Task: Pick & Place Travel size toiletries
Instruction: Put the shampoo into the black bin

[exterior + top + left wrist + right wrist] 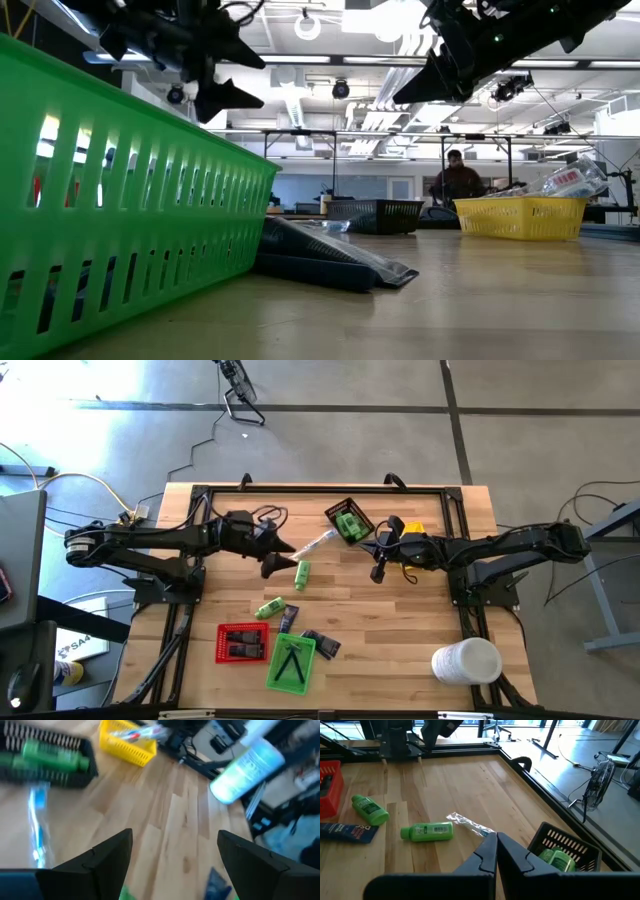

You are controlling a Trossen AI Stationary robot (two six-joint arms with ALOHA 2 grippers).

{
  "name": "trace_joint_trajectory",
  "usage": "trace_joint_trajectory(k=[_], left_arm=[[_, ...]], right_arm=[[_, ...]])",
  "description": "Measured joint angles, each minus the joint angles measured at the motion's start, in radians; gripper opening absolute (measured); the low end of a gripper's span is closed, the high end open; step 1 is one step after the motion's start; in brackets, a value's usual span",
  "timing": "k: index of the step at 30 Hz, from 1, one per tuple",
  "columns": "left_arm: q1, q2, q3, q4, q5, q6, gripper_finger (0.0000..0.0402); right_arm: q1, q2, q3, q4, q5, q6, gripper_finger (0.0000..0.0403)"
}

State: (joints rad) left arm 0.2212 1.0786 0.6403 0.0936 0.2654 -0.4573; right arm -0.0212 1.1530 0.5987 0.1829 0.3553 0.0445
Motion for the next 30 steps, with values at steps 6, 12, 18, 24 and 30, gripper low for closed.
trace_joint_trajectory(k=[6, 12, 18, 24, 30], left_arm=[[-0.047, 0.000, 0.000, -0.074, -0.061, -0.152, 0.0287], [-0.120, 0.000, 0.009, -0.129, -0.243, -0.226, 0.0287], [-0.159, 0.043, 0.111, -0.302, -0.347, -0.232, 0.0287], [-0.178, 0.197, 0.238, -0.480, -0.434, -0.277, 0.0287], [-0.178, 0.394, 0.320, -0.578, -0.414, -0.416, 0.0287]], right_arm=[[0.000, 0.000, 0.000, 0.000, 0.000, -0.045, 0.0003], [0.000, 0.000, 0.000, 0.000, 0.000, -0.054, 0.0003], [0.000, 0.000, 0.000, 0.000, 0.000, -0.068, 0.0003], [0.000, 0.000, 0.000, 0.000, 0.000, -0.068, 0.0003], [0.000, 0.000, 0.000, 0.000, 0.000, -0.076, 0.0003]])
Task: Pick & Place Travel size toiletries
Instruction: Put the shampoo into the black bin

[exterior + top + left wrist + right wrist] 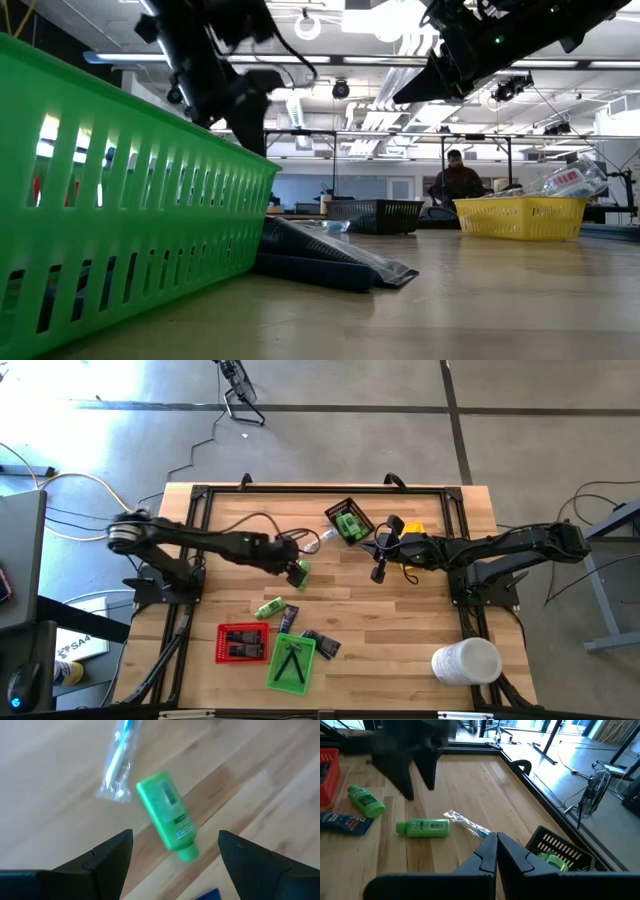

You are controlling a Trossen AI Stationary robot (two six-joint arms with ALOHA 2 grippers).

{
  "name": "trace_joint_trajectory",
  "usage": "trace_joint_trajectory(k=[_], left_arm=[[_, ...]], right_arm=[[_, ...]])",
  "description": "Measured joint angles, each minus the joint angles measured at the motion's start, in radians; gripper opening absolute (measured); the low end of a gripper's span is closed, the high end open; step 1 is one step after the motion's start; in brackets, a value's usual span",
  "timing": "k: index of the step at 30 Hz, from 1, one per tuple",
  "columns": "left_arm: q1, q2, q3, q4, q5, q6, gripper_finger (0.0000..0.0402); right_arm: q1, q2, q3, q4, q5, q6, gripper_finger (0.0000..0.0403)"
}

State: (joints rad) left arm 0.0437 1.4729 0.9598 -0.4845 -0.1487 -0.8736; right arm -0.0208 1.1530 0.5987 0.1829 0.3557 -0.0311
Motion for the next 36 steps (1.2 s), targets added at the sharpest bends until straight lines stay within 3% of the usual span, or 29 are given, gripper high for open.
trace_joint_trajectory(k=[5, 13, 36], left_arm=[[0.000, 0.134, 0.062, -0.012, 0.032, -0.059, 0.0287], [0.000, 0.248, 0.163, -0.017, 0.033, -0.067, 0.0287], [0.001, 0.361, 0.180, -0.124, 0.007, -0.092, 0.0287]], right_arm=[[0.000, 0.000, 0.000, 0.000, 0.000, -0.022, 0.0003], [0.000, 0.000, 0.000, -0.015, 0.003, -0.026, 0.0003], [0.000, 0.000, 0.000, -0.012, 0.004, -0.023, 0.0003]])
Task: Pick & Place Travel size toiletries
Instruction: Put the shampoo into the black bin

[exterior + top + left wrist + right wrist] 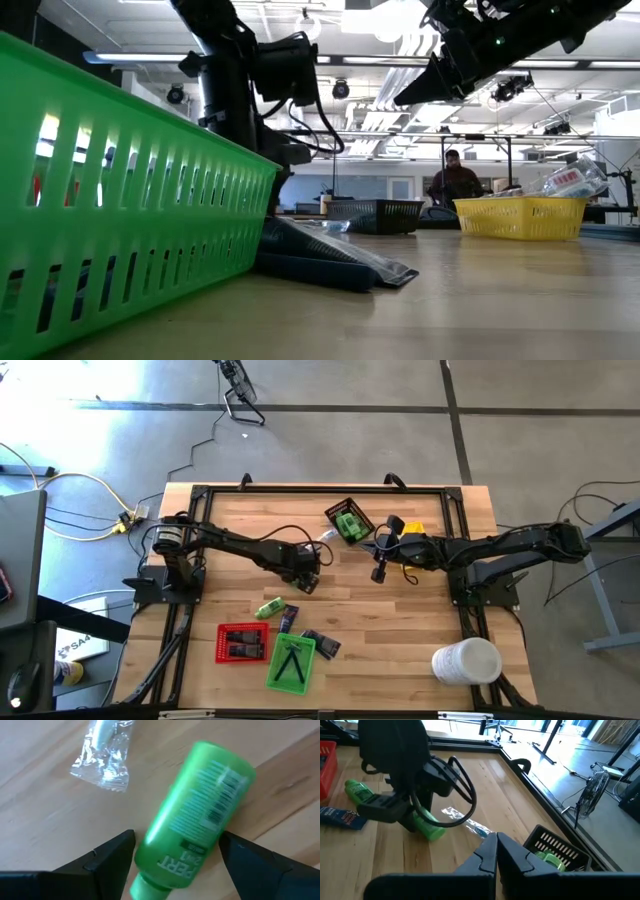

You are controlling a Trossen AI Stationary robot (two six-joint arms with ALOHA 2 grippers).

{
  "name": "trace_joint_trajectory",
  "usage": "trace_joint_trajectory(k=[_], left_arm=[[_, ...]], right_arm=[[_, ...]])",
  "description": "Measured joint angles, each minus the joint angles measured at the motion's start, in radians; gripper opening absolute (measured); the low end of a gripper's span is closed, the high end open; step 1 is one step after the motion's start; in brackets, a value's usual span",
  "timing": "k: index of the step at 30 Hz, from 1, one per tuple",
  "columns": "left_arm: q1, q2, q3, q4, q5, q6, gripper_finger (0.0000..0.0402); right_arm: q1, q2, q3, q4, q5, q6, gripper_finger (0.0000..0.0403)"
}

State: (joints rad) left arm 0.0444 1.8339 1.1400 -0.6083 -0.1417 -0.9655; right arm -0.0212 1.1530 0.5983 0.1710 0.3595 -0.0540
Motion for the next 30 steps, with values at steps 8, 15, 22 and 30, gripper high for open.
trace_joint_trajectory(k=[8, 15, 22, 30], left_arm=[[0.000, 0.000, -0.002, -0.001, 0.004, 0.115, 0.0287], [0.000, 0.001, -0.002, -0.003, 0.004, 0.126, 0.0287], [0.000, 0.002, -0.002, -0.016, 0.004, 0.126, 0.0277], [0.001, 0.002, -0.003, -0.024, 0.000, 0.124, 0.0218]], right_arm=[[0.000, 0.000, 0.000, -0.002, 0.000, 0.001, 0.0003], [0.000, 0.000, 0.000, -0.003, 0.000, 0.002, 0.0003], [0.000, 0.000, 0.000, -0.002, 0.000, 0.002, 0.0003], [0.000, 0.000, 0.000, -0.003, 0.000, 0.004, 0.0003]])
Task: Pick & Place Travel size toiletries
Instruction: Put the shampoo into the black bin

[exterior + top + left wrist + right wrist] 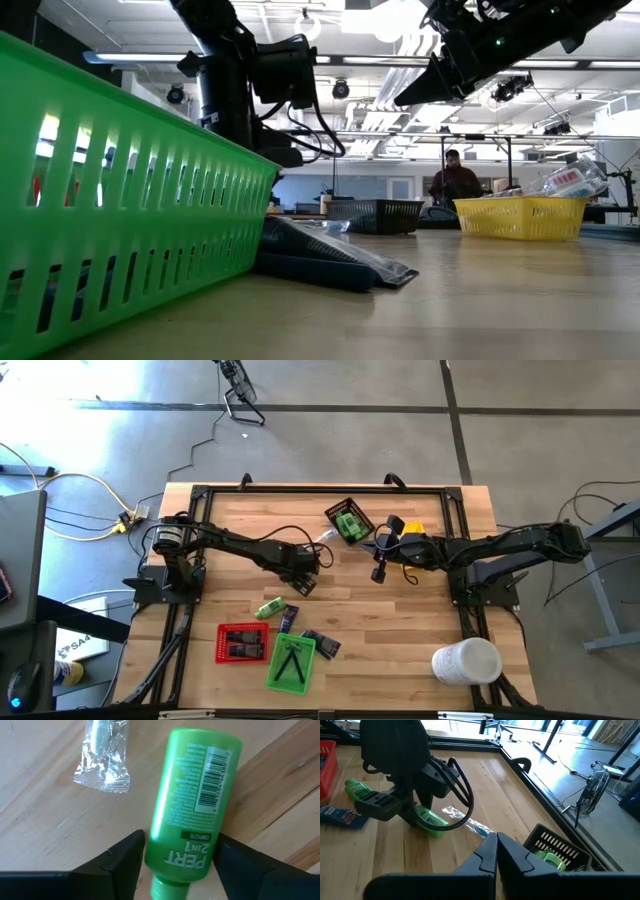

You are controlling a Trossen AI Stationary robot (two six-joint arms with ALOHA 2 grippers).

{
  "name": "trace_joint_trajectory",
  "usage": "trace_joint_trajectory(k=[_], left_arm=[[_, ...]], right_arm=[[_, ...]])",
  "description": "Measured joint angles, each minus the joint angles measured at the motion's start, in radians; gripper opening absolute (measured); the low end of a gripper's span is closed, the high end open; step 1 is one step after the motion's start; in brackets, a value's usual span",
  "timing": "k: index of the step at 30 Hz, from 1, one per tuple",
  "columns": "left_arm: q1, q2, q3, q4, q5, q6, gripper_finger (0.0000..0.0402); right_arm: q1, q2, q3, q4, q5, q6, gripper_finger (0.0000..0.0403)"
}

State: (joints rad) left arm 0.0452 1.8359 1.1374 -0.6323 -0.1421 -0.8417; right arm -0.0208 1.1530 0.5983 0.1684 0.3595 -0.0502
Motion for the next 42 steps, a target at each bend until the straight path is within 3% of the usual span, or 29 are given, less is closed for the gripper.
trace_joint_trajectory(k=[7, 26, 33, 42], left_arm=[[0.000, 0.000, 0.000, -0.002, -0.001, 0.002, 0.0192], [0.000, -0.019, -0.003, -0.002, 0.006, 0.098, 0.0188], [0.001, -0.111, -0.003, 0.001, 0.006, 0.193, 0.0188], [0.038, -0.313, -0.002, 0.070, -0.030, 0.341, 0.0188]], right_arm=[[0.000, 0.000, 0.000, 0.000, 0.000, 0.000, 0.0003], [0.000, -0.001, 0.000, 0.000, 0.000, 0.000, 0.0003], [0.001, -0.049, 0.000, -0.002, 0.000, -0.034, 0.0003], [0.001, -0.223, 0.000, 0.000, -0.003, -0.059, 0.0003]])
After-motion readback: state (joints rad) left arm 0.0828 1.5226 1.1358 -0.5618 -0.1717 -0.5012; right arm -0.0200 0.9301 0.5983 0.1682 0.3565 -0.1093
